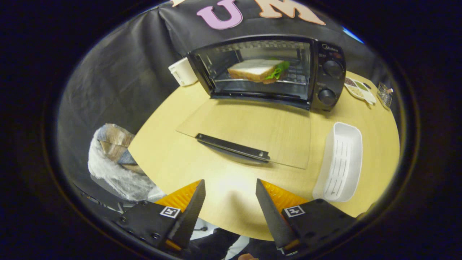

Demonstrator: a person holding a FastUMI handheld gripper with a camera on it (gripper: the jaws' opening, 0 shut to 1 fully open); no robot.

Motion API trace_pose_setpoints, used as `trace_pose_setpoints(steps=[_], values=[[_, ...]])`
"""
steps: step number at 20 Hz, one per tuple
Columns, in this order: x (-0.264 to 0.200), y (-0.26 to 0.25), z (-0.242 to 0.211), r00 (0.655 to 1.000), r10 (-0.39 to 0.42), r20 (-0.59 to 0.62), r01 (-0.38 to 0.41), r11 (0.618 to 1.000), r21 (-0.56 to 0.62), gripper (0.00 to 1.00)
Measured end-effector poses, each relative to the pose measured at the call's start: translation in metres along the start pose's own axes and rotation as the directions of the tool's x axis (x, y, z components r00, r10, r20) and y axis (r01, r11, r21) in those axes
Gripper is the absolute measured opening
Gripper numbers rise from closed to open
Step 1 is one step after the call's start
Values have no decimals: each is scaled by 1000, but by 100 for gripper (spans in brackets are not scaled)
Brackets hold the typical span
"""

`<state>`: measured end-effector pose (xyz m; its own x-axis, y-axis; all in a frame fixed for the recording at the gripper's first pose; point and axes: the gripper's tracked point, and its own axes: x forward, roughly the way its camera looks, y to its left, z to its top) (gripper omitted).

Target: Open the toaster oven, put the food inside, and close the toaster oven door.

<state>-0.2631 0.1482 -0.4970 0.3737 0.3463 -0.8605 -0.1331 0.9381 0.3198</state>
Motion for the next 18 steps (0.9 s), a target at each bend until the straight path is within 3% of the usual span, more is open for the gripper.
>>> trace_pose_setpoints(steps=[6,13,18], values=[[26,-17,0,996,-83,-11,82,995,-57,89],[43,-28,21,994,-105,15,106,994,-17,89],[29,-24,41,992,-109,70,109,994,8,89]])
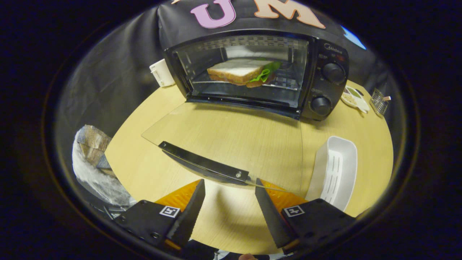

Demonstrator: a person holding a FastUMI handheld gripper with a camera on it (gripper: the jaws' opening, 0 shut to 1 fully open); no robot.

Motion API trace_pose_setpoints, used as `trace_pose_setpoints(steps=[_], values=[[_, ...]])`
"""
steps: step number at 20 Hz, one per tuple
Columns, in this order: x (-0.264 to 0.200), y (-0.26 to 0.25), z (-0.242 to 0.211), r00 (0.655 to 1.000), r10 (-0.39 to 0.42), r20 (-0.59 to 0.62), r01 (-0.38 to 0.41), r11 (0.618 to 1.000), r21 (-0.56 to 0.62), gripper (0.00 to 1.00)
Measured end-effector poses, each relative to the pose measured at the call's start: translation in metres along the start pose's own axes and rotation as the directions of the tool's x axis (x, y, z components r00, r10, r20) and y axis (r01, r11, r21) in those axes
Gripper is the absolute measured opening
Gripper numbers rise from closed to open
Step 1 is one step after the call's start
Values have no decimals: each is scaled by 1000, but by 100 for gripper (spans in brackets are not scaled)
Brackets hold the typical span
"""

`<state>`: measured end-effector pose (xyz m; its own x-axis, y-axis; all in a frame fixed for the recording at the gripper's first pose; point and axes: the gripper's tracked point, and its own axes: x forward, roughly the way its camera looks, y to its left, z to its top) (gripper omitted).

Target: Open the toaster oven, put the food inside, and close the toaster oven door.

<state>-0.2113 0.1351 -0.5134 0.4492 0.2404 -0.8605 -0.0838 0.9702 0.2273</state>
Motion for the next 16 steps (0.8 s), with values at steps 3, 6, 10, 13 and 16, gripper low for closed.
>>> trace_pose_setpoints(steps=[3,6,10,13,16], values=[[-8,8,16,999,33,26,-33,999,5,89],[-16,14,32,998,41,56,-43,999,18,89],[-28,17,63,993,61,105,-68,996,65,96],[-35,10,90,987,55,153,-70,994,89,98],[-39,10,111,981,60,183,-81,991,108,98]])
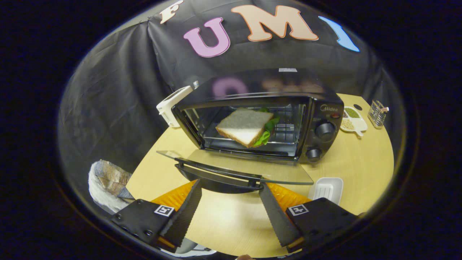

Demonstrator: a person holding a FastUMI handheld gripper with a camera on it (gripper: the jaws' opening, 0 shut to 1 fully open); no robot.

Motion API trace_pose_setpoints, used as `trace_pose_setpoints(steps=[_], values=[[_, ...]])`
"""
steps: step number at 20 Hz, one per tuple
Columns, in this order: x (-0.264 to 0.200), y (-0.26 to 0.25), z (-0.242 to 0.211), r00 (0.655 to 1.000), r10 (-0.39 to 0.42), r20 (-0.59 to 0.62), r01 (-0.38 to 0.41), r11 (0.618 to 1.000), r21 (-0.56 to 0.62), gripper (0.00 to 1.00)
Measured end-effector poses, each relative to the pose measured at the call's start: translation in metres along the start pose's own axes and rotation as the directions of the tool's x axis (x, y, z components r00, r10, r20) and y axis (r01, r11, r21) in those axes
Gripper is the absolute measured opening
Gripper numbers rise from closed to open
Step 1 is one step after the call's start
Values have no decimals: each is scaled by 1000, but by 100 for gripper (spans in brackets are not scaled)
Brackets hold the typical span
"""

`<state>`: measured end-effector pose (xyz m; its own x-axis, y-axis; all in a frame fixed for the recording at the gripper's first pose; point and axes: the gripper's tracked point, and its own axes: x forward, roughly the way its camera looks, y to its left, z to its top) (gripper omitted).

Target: Open the toaster oven, put the food inside, and close the toaster oven door.

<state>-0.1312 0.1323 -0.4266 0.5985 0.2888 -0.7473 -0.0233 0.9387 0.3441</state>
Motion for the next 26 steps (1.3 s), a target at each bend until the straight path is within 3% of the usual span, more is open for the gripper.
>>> trace_pose_setpoints(steps=[9,16,20,26], values=[[5,1,50,997,-12,77,9,999,41,99],[22,-29,83,989,-79,127,79,997,10,96],[31,-45,82,984,-123,127,127,992,-27,97],[26,-46,82,981,-122,150,132,989,-60,97]])
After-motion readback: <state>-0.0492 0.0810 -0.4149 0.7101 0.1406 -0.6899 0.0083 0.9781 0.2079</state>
